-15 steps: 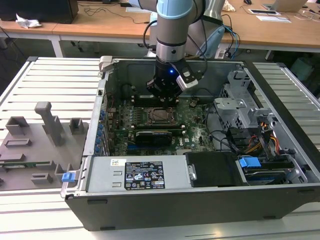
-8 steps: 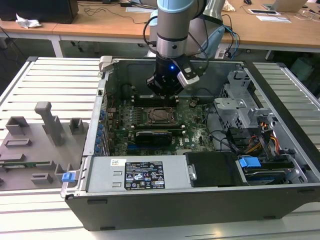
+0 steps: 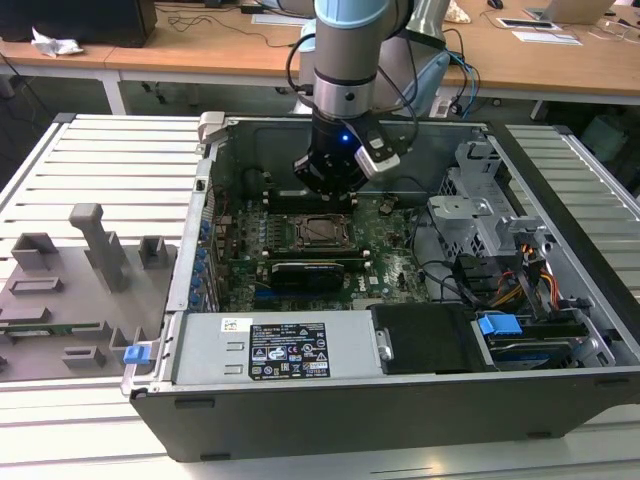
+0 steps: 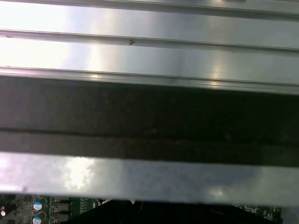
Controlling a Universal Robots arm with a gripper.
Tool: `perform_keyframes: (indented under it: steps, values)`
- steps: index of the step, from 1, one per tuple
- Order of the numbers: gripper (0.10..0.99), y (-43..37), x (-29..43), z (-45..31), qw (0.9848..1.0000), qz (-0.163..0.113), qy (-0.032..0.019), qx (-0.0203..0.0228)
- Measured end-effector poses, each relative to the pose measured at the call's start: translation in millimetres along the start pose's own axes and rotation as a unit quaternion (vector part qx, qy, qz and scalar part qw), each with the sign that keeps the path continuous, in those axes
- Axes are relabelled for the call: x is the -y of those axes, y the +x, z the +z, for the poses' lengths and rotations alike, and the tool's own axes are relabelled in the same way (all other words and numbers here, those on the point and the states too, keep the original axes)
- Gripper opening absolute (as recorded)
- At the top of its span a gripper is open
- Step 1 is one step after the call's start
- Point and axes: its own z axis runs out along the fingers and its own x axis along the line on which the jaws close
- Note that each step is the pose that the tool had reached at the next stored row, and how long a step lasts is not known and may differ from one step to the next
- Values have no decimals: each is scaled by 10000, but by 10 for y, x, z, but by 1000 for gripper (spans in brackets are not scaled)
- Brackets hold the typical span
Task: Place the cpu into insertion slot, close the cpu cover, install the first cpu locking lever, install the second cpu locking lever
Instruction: 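Install the second cpu locking lever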
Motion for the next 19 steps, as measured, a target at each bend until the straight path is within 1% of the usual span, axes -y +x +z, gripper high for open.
perform_keyframes:
  steps: [3, 5, 11, 13, 15, 17, 19]
  values:
    - [110, 1, 20, 0, 10000, 0, 0, 0]
    - [110, 3, 53, 0, 10000, 0, 0, 0]
    - [110, 6, 115, -1, 10000, 0, 0, 0]
    - [110, 8, 147, -4, 10000, 1, 1, -1]
    - [110, 7, 147, -33, 10000, 0, 1, 0]
    - [110, 4, 147, -120, 10000, 0, 0, 0]
    - [110, 3, 147, -183, 10000, 0, 0, 0]
